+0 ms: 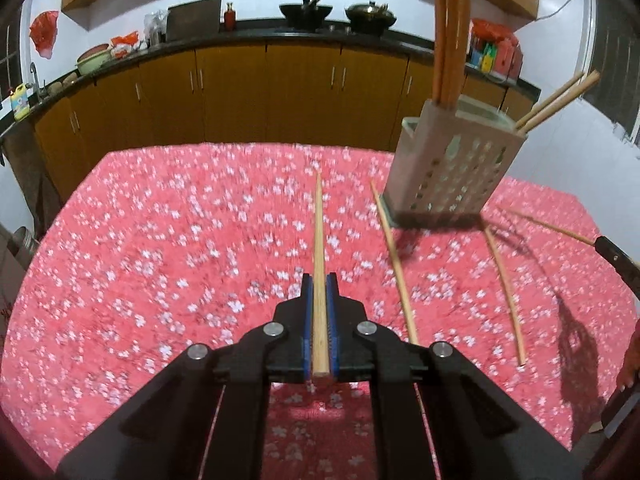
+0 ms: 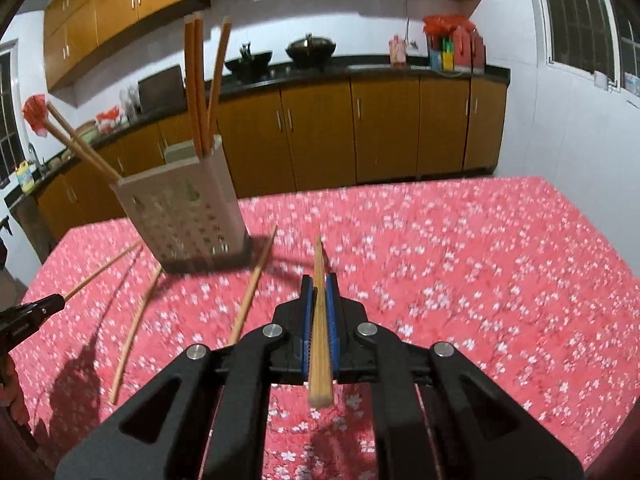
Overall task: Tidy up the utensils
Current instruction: 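Raise the left chopstick upright above the holder while the right tool does likewise, then open the left gripper over the holder while the right gripper releases its chopstick, then grasp the last chopstick with the left gripper while the right gripper grasps another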
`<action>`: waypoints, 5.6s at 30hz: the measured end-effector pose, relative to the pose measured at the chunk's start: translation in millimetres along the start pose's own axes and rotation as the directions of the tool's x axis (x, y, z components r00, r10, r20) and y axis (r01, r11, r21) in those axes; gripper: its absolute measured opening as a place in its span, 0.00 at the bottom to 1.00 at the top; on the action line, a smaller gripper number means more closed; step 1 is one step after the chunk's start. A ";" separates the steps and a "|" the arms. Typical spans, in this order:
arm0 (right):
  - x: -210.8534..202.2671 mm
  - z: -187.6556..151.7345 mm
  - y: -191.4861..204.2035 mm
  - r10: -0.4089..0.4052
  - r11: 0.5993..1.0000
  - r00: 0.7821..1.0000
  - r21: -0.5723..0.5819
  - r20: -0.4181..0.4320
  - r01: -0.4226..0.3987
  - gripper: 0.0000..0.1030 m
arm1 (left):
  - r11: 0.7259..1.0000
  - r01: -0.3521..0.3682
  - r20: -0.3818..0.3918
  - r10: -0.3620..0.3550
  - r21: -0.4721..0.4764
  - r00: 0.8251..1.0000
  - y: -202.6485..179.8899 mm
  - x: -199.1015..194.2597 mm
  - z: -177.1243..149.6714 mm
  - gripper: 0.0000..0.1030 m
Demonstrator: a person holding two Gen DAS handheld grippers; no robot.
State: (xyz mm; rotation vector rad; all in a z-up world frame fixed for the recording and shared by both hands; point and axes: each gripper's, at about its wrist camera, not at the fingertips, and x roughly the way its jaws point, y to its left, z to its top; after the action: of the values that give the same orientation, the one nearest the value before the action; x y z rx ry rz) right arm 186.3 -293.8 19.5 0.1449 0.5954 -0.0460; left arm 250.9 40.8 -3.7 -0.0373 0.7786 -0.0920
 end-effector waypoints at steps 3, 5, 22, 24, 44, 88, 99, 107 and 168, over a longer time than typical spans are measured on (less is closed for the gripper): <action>-8.6 6.4 -1.9 0.002 1.000 1.000 0.004 0.031 -0.002 0.07 | 1.000 0.006 0.039 -0.006 -0.007 0.999 -0.1 -13.4 8.1 0.08; -14.6 11.1 -2.2 0.004 1.000 0.999 0.004 0.052 -0.005 0.07 | 1.000 0.010 0.070 -0.009 -0.010 0.997 -0.6 -23.7 14.4 0.08; -41.7 34.0 2.0 0.024 1.000 0.989 -0.003 0.148 -0.024 0.07 | 0.999 0.027 0.259 -0.018 -0.029 0.966 -1.1 -80.6 51.1 0.08; -43.3 36.6 2.8 0.027 1.000 0.988 -0.002 0.152 -0.027 0.07 | 0.999 0.032 0.264 -0.024 -0.028 0.964 -0.9 -82.3 51.6 0.08; -108.9 120.7 43.8 0.222 0.972 0.866 -0.034 0.448 -0.232 0.07 | 0.982 0.179 0.495 -0.183 0.058 0.850 -50.6 -159.1 115.0 0.07; -5.9 24.5 25.4 0.133 0.991 0.991 0.030 0.010 -0.133 0.26 | 0.995 0.077 0.358 -0.047 -0.069 0.933 -19.5 -85.0 73.5 0.24; 76.1 -56.9 67.2 0.075 0.994 0.955 -0.061 -0.288 -0.096 0.26 | 0.995 0.025 0.005 -0.025 -0.094 1.000 -8.7 10.0 -8.0 0.24; 78.2 -58.5 53.8 0.021 0.998 0.964 -0.046 -0.265 -0.035 0.08 | 0.994 0.078 -0.038 -0.081 -0.077 0.996 -28.8 25.1 -14.8 0.25; 88.9 -49.7 22.2 -0.019 0.999 0.967 -0.055 -0.256 0.005 0.08 | 0.996 -0.085 -0.104 0.086 0.018 0.991 -24.0 79.9 -19.5 0.19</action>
State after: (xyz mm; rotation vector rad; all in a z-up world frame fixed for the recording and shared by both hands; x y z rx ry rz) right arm 234.1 -264.6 -68.3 0.0958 0.8552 -0.0229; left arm 292.2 9.2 -71.9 0.0142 0.8828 -0.0178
